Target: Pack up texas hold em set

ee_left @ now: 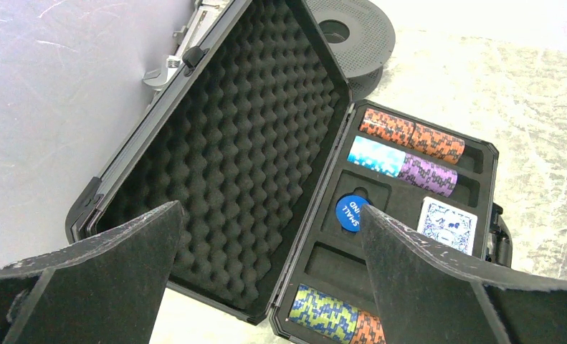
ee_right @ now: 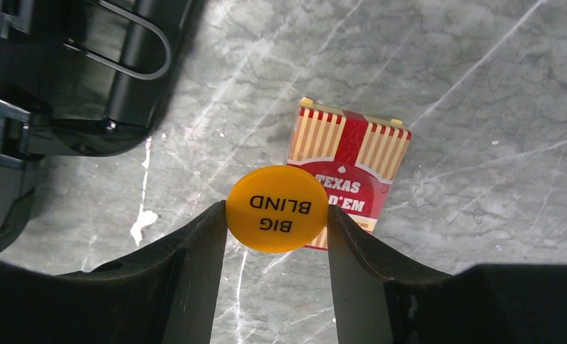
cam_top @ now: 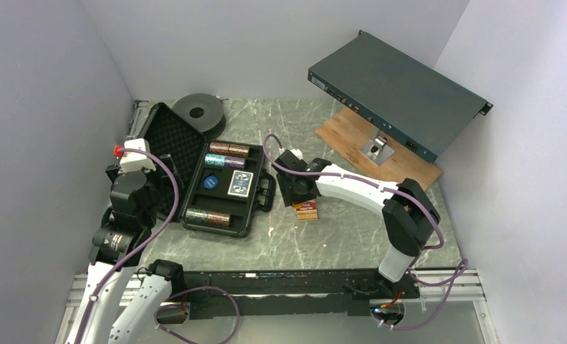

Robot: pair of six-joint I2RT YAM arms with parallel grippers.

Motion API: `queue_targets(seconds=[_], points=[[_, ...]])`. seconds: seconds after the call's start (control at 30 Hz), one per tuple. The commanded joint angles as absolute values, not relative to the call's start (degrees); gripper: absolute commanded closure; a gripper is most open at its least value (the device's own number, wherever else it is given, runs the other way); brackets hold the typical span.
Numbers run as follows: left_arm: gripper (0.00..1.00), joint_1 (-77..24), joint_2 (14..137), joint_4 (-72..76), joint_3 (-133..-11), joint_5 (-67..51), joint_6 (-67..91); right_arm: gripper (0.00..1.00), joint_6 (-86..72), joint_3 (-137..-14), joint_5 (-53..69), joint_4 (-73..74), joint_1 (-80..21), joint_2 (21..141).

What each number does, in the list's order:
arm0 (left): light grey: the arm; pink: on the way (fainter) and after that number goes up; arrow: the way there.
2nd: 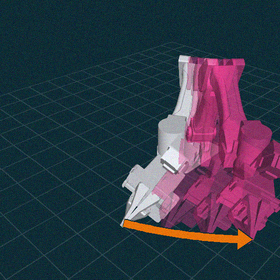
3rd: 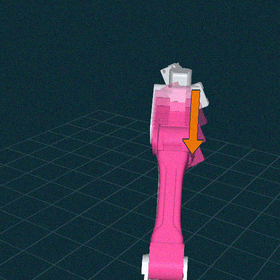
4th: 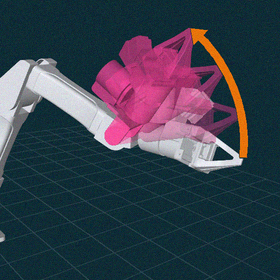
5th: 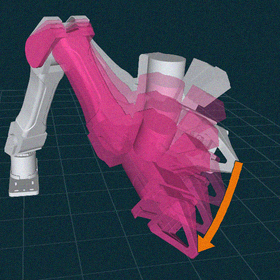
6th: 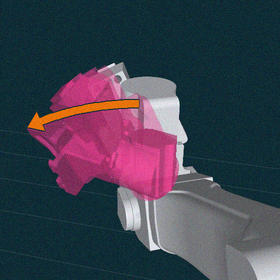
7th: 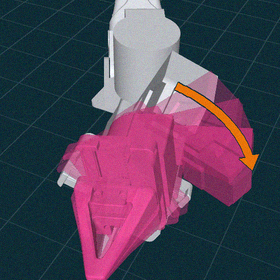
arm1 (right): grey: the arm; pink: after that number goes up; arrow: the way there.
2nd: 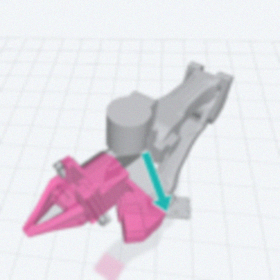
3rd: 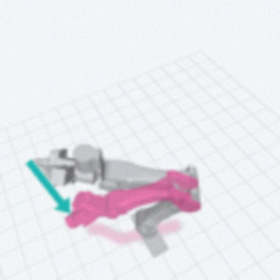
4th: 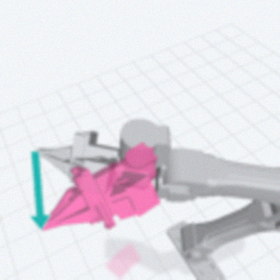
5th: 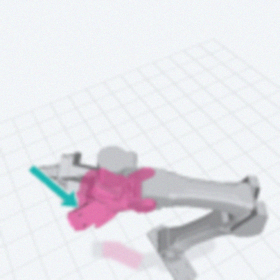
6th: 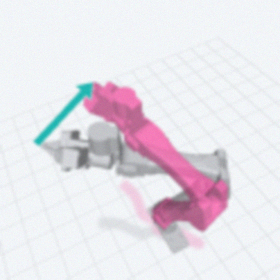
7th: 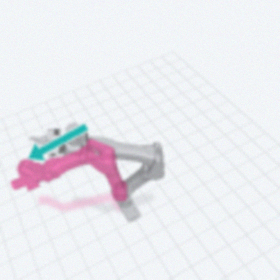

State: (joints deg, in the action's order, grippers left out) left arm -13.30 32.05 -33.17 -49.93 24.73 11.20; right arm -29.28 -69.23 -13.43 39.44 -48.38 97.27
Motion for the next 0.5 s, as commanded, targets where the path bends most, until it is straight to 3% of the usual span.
queue_targets(seconds=[0.0, 0.47], points=[[0.01, -13.01, 31.45, -30.41, -50.11, 24.6, 10.47, 0.53, -27.32, -73.31, -14.42, 39.21, -48.52, 94.64], [0.01, -13.01, 30.98, -30.39, -49.97, 24.45, 10.52, 0.54, -25.08, -79.02, -12.38, 37.98, -48.58, 96.05]])
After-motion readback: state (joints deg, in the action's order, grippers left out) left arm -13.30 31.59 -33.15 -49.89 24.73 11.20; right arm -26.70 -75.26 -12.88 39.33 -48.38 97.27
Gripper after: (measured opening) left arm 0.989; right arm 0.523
